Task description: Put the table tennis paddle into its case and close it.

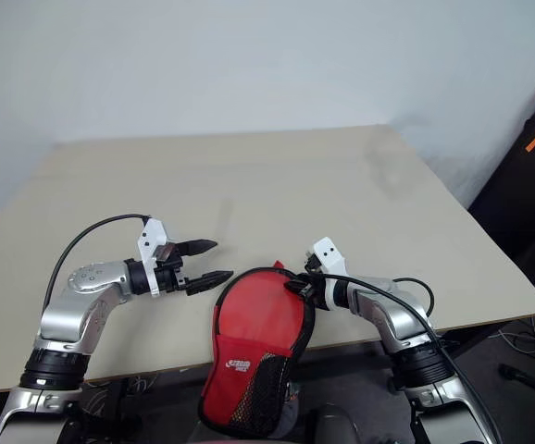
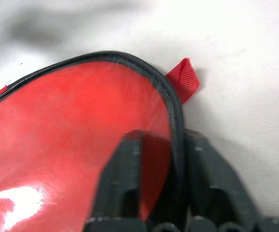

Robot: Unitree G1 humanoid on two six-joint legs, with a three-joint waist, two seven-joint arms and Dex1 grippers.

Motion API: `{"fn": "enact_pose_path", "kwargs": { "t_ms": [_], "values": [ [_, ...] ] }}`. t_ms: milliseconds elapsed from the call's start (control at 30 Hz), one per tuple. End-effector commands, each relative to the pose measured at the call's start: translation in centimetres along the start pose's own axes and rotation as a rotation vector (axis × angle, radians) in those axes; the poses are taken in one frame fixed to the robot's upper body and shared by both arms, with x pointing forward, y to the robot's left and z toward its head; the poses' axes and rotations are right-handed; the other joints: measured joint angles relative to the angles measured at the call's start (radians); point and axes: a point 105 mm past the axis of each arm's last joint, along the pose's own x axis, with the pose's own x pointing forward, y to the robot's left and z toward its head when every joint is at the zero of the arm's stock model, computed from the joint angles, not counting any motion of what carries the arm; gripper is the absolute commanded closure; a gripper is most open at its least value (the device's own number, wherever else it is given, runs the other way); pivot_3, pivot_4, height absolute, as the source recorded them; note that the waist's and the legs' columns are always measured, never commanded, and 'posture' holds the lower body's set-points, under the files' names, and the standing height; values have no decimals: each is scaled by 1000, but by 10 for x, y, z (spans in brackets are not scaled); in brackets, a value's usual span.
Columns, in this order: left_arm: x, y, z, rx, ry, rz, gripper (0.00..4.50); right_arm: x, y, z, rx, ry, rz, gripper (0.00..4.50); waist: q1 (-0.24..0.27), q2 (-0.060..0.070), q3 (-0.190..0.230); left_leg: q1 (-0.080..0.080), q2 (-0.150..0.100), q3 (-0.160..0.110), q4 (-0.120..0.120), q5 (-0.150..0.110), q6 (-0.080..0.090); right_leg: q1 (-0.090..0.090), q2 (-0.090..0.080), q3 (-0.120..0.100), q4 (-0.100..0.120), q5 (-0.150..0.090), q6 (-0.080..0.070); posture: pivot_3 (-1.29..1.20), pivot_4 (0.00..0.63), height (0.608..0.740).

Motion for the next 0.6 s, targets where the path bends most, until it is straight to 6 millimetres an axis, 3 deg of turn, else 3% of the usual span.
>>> {"fn": "enact_pose_path", "kwargs": {
  "t_ms": [33, 167, 300, 433, 600],
  "values": [
    [-3, 2, 9, 29, -31, 21, 0, 0, 2, 11, 1, -34, 7, 4479, 0, 0, 0, 0, 0, 0, 0, 0, 0, 0, 0, 0, 0, 0, 0, 0, 0, 706],
    [-2, 2, 4, 19, -26, 32, 0, 1, -11, 27, -7, -79, -53, 4479, -8, 0, 0, 0, 0, 1, 0, 1, -2, 0, 1, 1, 0, 0, 0, 0, 0, 706],
    [-1, 4, 1, 10, -24, 54, 0, 0, -59, 39, -65, -76, -301, 4479, -17, 1, 1, 0, 0, 1, -1, 3, -3, 0, 0, 1, 1, 1, -2, 0, 0, 706],
    [-1, 6, -4, 0, -16, 74, 0, -8, -104, 64, -53, -135, -501, 4479, -11, 4, 4, 0, -2, 0, -1, 6, -1, -1, 0, 1, 1, 4, -7, 0, 0, 706],
    [-1, 6, -10, -8, -6, 93, 0, -15, -138, 78, -18, -162, -689, 4479, -14, 5, 4, -3, -2, 2, -1, 9, -4, -4, 1, 4, 2, 5, -6, 0, 0, 706]
  ]
}}
